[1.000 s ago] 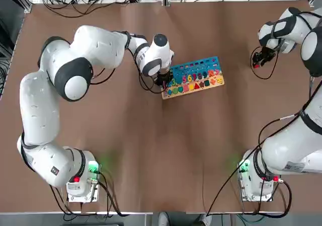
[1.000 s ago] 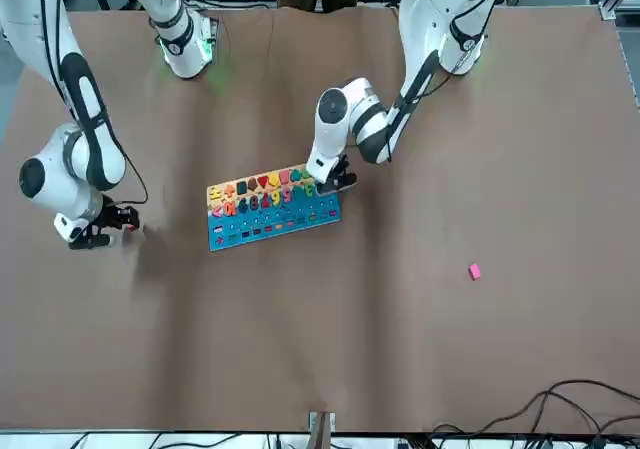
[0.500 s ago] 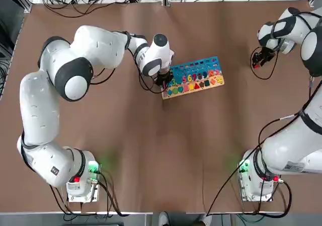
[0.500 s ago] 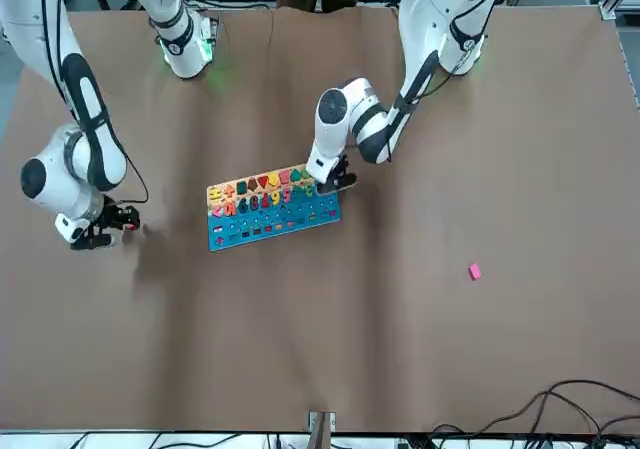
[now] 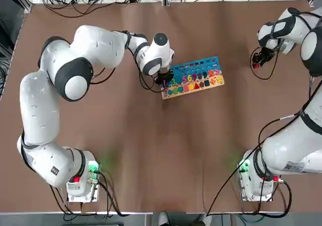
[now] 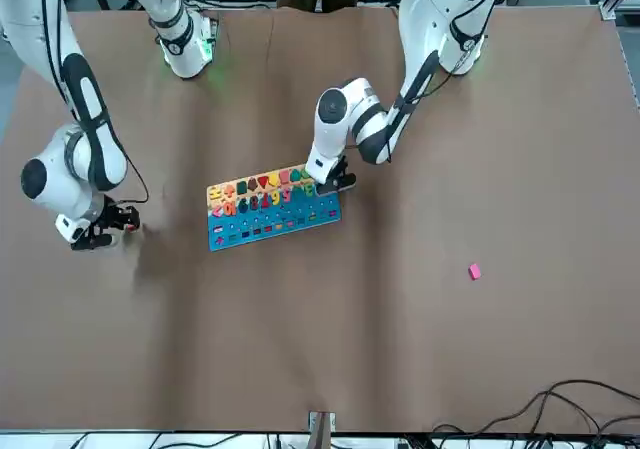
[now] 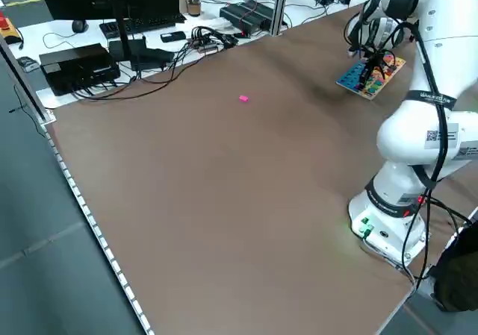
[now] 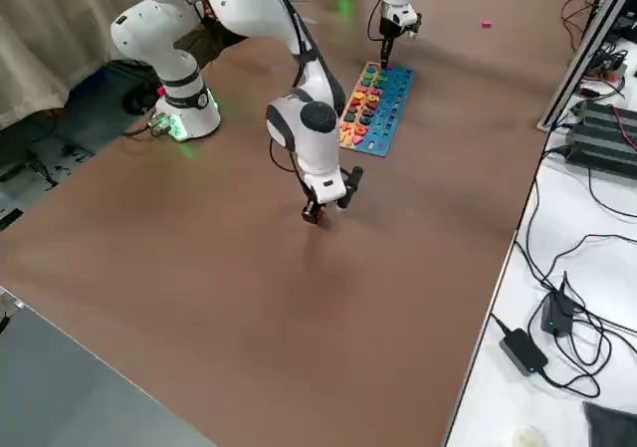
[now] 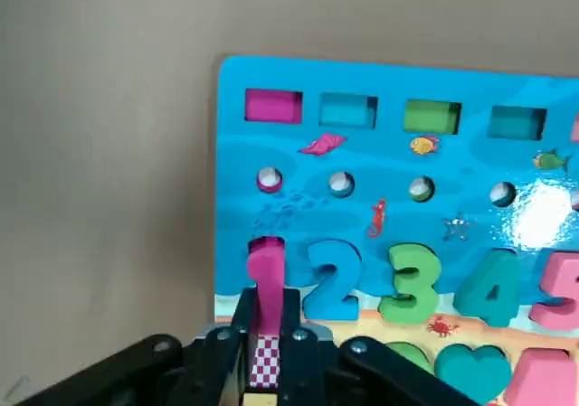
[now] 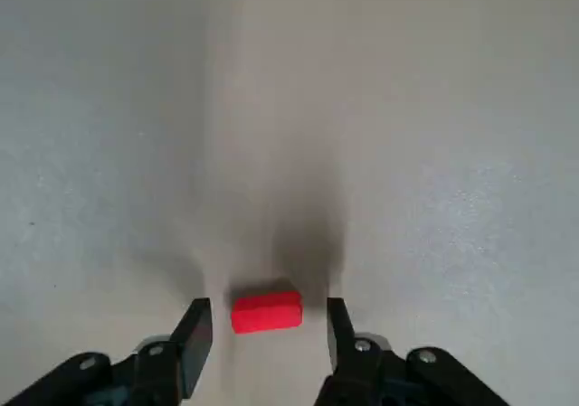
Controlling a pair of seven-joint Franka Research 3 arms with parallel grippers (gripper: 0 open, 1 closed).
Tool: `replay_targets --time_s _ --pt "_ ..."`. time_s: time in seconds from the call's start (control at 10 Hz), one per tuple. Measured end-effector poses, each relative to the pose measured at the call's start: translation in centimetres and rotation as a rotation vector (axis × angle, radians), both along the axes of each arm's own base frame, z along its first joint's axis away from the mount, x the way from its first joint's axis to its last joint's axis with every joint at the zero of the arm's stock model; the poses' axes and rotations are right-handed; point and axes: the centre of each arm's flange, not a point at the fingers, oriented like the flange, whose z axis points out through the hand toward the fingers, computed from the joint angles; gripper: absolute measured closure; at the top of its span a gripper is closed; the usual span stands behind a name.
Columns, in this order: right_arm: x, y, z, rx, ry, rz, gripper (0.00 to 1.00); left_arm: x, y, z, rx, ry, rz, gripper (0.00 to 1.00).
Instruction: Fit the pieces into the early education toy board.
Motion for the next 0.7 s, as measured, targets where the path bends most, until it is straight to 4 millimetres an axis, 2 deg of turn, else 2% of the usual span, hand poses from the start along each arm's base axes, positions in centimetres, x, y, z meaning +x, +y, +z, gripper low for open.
replay_targets --time_s 0.4,0.7 --pt "-0.61 0.16 -0.74 -0.002 -0.001 0.027 0.41 0.11 -0.08 0.07 -0.002 -0.001 0.001 0.87" --pt "-0.65 0.17 -0.77 -0.001 0.001 0.032 0.44 0.12 -0.04 -0.06 -0.001 0.0 0.001 0.87"
